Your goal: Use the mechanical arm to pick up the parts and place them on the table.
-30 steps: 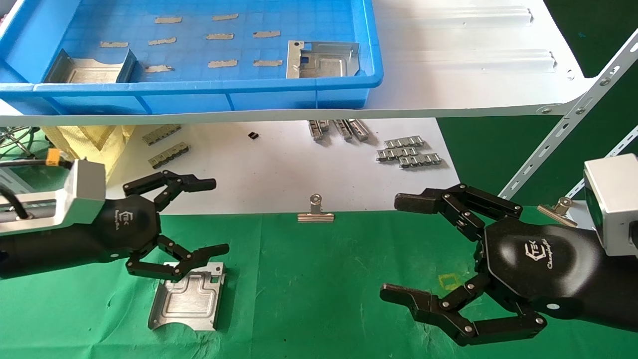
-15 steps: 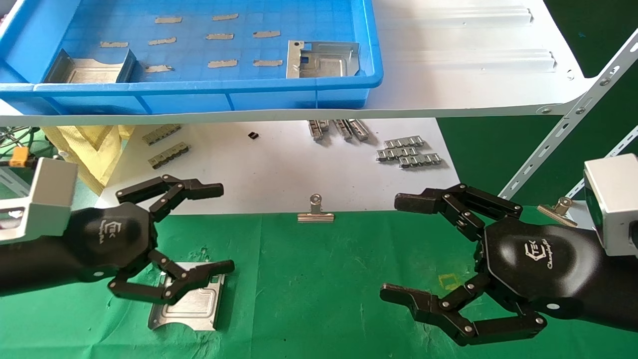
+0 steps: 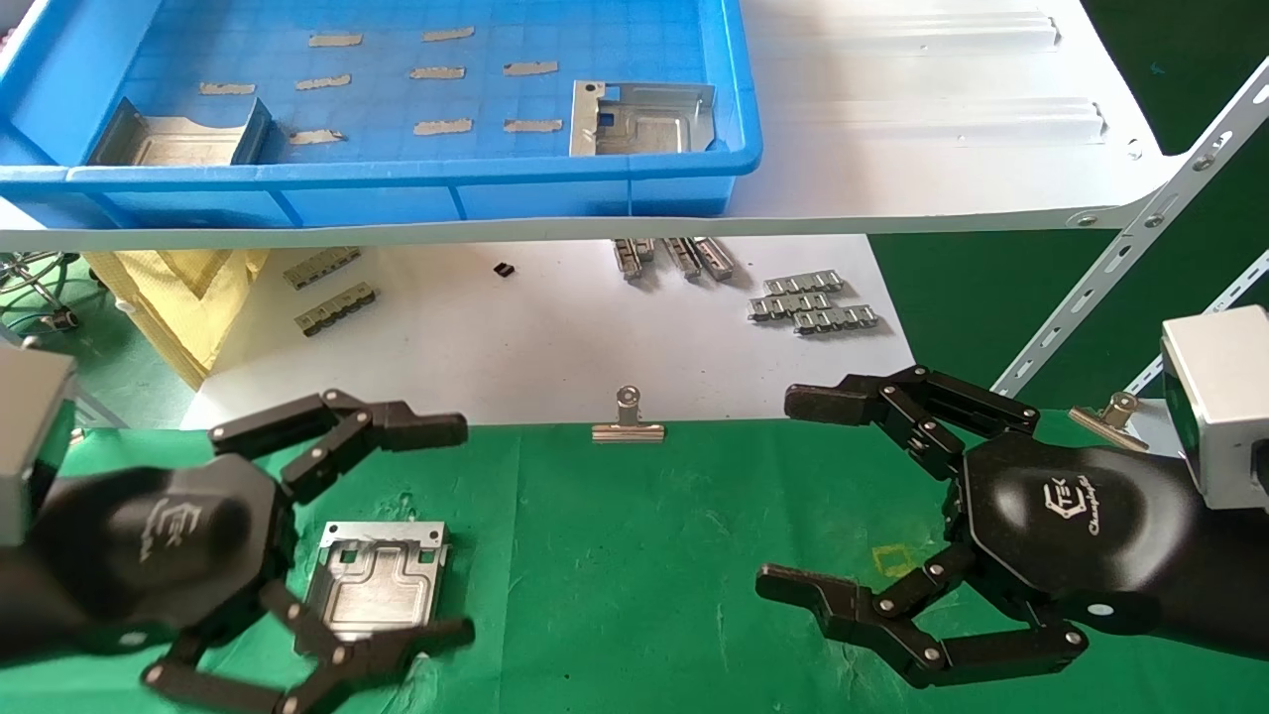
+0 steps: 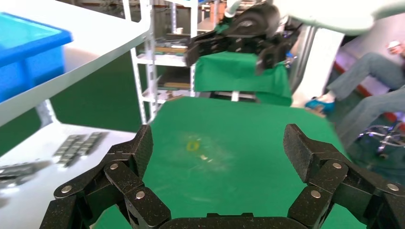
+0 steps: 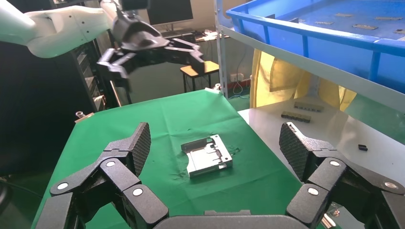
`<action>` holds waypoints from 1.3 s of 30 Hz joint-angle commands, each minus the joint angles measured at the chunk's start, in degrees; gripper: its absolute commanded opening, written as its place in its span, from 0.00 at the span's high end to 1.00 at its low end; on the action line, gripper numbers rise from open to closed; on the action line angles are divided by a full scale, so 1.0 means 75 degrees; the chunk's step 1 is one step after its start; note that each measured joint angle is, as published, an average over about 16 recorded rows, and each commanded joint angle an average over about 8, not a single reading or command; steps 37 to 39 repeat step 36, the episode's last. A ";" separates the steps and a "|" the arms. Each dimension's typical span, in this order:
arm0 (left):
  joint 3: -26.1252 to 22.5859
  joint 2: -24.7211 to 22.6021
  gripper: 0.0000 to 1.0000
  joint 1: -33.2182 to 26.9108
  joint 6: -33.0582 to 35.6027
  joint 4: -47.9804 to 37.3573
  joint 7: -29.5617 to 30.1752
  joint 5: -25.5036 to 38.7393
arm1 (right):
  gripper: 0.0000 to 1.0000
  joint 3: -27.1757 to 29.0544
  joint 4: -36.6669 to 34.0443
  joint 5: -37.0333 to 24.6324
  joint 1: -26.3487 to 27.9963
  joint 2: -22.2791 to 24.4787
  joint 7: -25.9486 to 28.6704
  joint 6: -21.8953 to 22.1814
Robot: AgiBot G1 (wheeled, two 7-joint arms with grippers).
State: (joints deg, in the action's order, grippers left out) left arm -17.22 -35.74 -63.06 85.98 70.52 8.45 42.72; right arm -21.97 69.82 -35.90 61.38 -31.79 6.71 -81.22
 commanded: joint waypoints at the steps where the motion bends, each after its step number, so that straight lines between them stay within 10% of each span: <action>1: 0.0119 0.0071 0.00 0.0149 -0.0026 0.0307 0.0228 -0.0086 | 0.00 0.0000 0.0000 0.0000 0.0000 0.0000 0.0000 0.0000; 39: 0.0165 0.0101 0.00 0.0206 -0.0044 0.0414 0.0303 -0.0121 | 0.00 0.0000 -0.0002 0.0001 -0.0001 0.0001 0.0000 0.0001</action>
